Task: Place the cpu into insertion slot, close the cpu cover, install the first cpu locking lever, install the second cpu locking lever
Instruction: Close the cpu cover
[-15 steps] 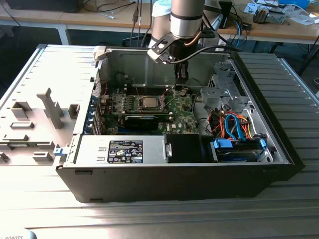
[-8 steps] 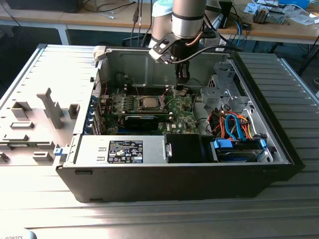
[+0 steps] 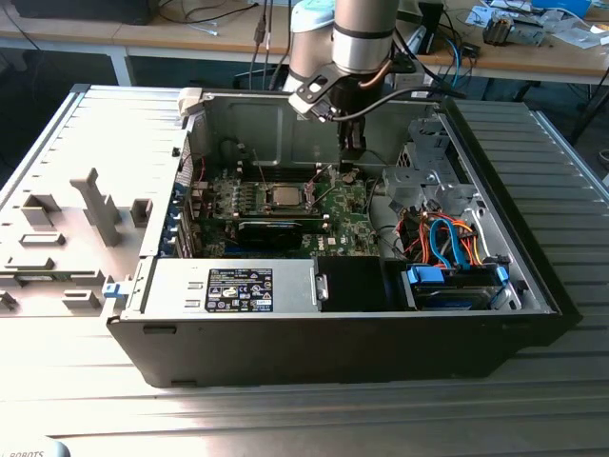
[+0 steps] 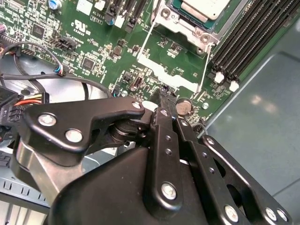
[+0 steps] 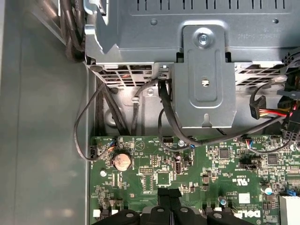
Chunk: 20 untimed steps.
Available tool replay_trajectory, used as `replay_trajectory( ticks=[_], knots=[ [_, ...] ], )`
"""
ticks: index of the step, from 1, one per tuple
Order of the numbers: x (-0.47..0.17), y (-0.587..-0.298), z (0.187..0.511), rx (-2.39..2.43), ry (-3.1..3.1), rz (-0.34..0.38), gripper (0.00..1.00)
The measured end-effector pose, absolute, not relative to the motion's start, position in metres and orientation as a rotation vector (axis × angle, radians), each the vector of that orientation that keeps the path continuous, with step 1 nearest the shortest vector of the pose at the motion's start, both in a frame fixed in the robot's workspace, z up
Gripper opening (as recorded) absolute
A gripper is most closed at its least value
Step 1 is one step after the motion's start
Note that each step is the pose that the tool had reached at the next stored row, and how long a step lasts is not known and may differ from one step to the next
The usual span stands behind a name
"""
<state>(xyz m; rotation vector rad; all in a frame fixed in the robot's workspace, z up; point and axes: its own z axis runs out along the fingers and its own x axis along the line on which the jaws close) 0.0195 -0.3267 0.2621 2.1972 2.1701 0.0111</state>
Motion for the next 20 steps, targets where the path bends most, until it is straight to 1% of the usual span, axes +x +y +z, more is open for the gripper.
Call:
replay_trajectory(
  ticks=[5, 20],
  knots=[
    [0.02, -0.327, 0.256, 2.199, 2.172, 0.007, 0.11],
    [0.004, -0.327, 0.257, 2.198, 2.171, 0.01, 0.11]
  ],
)
